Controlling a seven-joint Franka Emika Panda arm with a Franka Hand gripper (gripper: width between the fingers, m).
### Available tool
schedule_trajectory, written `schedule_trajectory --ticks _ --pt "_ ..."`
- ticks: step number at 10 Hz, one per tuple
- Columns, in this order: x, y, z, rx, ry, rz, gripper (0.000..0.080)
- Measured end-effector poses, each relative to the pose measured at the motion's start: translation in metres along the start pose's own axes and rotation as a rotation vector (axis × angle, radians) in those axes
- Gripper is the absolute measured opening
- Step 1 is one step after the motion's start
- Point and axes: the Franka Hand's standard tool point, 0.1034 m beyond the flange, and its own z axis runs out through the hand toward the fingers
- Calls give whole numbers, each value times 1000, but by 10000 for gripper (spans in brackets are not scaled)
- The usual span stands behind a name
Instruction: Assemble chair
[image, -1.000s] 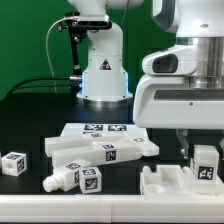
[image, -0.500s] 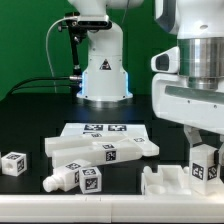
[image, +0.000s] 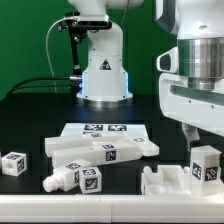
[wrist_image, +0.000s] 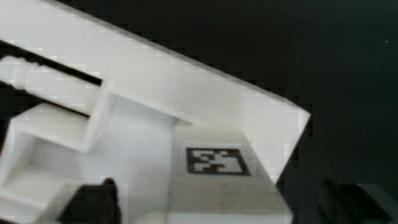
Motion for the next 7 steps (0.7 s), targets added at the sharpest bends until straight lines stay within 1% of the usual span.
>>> schedule_trajectory --ticks 1,2,3,5,6,7 --pt "0 -1 0 8 6 -204 639" --pt "-2 -2 0 14 7 -335 639" --pt "-1 -2 0 13 8 -332 648" --pt "0 -1 0 11 10 -457 648" --pt "0 -1 0 9 14 -565 648" --pt "3 -1 -2 2 38 -823 648"
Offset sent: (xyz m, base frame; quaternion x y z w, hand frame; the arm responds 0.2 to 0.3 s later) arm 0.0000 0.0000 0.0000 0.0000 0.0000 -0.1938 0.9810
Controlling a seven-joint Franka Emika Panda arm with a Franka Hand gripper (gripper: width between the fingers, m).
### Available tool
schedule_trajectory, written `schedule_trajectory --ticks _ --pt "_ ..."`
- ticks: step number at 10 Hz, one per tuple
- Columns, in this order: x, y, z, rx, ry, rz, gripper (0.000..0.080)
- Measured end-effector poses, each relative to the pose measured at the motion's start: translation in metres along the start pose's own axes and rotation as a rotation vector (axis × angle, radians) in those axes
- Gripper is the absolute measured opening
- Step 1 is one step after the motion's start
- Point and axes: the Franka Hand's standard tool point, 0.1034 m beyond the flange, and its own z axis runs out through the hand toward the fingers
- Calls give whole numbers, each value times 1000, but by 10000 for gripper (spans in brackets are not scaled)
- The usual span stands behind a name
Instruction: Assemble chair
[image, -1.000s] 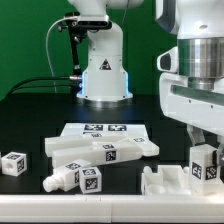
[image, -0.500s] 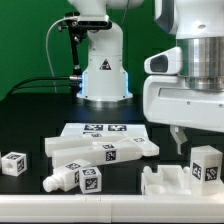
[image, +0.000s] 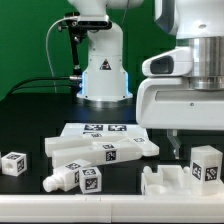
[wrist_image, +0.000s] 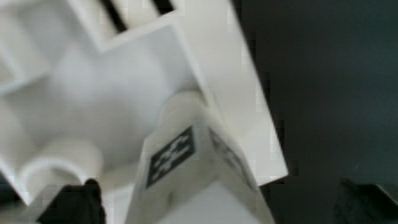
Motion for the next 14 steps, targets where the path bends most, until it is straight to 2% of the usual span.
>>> schedule_trajectory --ticks 1,2,3,5,6,7,9,12,14 --pt "2 4 0 0 12 -209 648" --pt "1 6 1 -3 11 -309 648" --pt "1 6 1 -2 11 -291 648" --pt "1 6 1 -2 10 -267 397" --pt "1 6 2 0 10 -213 397" --pt "1 6 2 0 10 -131 282" --pt "1 7 2 0 10 17 282" --pt "0 8 2 -6 16 576 282" --pt "-1 7 2 7 7 886 284"
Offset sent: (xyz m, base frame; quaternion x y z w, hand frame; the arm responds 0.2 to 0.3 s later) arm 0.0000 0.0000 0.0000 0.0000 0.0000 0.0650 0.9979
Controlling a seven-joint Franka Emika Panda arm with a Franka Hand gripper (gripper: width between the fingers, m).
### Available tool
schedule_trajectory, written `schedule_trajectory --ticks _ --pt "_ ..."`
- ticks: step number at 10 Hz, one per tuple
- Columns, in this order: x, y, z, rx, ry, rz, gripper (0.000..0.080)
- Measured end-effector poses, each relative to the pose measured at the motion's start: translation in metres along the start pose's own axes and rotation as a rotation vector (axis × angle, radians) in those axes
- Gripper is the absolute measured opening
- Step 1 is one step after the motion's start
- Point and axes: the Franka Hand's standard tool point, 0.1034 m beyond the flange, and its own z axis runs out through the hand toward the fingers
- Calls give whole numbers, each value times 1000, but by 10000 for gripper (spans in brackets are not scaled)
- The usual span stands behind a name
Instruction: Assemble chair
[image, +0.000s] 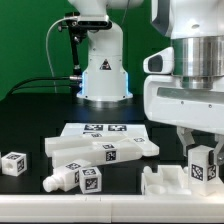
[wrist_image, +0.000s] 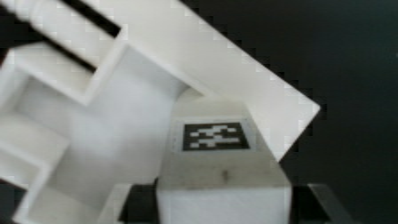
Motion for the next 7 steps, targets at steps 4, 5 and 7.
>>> schedule_trajectory --ticks 4,5,7 --pt "1 1 0 2 -5 71 344" --pt "3 0 -2 5 -3 -116 344" --pt "-2 -2 -3 -8 -3 -518 620"
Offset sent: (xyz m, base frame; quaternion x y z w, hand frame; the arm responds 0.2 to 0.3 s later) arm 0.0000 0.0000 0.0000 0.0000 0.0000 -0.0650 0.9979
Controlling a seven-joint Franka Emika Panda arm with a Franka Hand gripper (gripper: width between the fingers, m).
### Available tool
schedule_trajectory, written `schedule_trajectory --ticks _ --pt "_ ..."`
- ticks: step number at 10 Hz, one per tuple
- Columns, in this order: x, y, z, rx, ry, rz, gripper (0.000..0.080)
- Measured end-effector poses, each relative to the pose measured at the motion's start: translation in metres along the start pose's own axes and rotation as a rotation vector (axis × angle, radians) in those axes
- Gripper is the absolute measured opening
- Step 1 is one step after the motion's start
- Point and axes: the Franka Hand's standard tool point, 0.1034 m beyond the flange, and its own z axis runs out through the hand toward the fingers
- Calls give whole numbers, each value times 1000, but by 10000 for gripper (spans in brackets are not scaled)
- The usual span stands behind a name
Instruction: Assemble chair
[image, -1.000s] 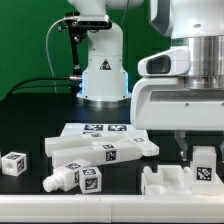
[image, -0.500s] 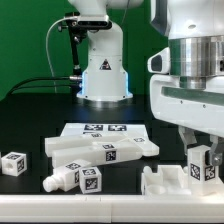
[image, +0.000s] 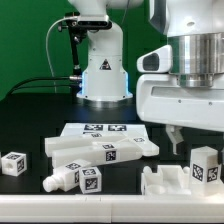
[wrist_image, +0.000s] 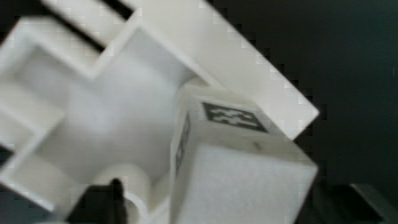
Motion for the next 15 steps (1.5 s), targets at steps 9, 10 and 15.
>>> schedule_trajectory --ticks 9,10,15 --pt "-4 -6 1 -38 17 -596 532" --pt "-4 -6 1 -36 19 -489 347" --pt "-5 -6 1 -58 57 236 285"
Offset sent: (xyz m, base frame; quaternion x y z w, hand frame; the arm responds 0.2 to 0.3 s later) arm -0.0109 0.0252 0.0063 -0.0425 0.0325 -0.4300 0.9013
